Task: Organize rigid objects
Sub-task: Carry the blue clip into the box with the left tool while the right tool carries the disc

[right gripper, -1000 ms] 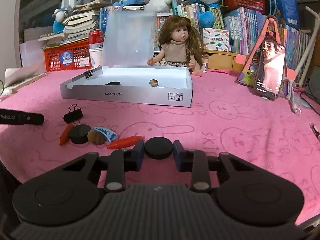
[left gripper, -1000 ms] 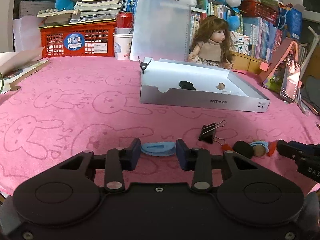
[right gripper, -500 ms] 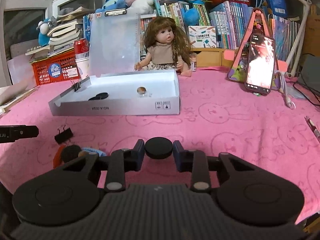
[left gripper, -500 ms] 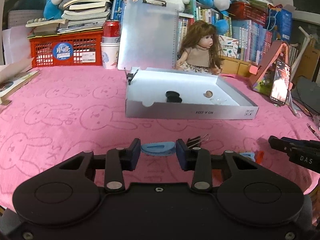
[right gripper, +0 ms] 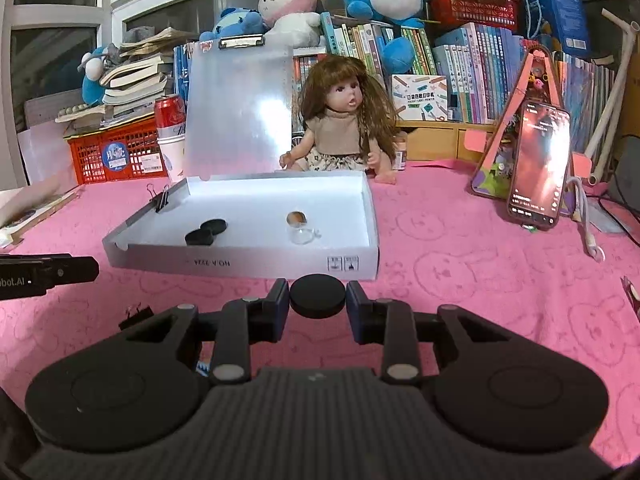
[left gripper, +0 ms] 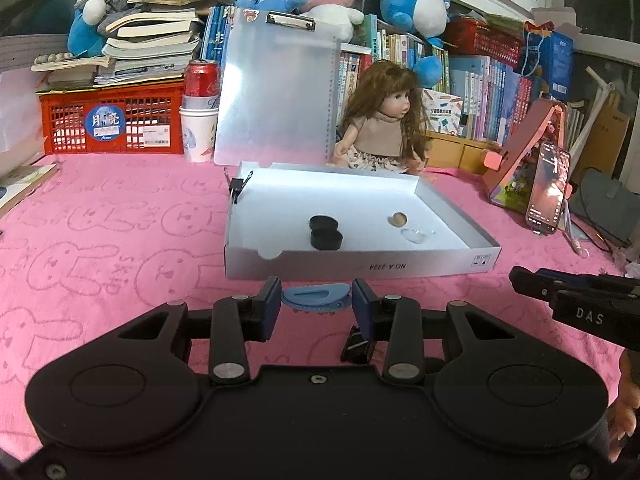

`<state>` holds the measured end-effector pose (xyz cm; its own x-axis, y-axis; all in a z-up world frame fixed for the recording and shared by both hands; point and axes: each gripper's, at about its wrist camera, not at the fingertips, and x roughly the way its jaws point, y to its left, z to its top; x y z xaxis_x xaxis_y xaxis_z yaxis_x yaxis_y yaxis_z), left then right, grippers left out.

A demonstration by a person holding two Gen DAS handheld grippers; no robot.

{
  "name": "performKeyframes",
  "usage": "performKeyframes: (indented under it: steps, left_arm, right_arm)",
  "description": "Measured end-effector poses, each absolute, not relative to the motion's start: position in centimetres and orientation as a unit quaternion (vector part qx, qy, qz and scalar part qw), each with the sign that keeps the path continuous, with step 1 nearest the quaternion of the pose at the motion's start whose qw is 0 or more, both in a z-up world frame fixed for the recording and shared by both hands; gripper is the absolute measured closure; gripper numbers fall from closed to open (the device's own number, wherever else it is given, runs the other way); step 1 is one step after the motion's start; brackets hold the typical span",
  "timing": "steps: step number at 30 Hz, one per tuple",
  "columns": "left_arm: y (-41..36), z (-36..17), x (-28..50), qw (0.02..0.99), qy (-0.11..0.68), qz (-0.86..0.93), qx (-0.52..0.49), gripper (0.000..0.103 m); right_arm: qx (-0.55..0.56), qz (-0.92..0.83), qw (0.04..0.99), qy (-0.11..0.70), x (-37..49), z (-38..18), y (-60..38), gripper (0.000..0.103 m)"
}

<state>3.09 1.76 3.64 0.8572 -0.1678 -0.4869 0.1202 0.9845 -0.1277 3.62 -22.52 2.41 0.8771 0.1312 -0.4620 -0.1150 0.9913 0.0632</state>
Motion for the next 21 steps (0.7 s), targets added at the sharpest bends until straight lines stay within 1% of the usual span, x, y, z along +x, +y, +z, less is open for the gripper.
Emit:
performKeyframes:
  steps: [12, 21]
  left_arm:
    - [1.4, 4.5, 4.7, 0.963, 0.251, -0.080, -0.048, 0.066]
    - [0.9, 5.3, 7.2, 0.961, 0.256, -0.090, -0.052, 0.066]
  right_arm:
    - [0.034, 0.072, 0.966, 0.247, 5.5, 3.2, -22.2, 0.068]
    - [0.044, 0.075, 0.963, 0.254, 7.8, 3.6, -21.9, 0.068]
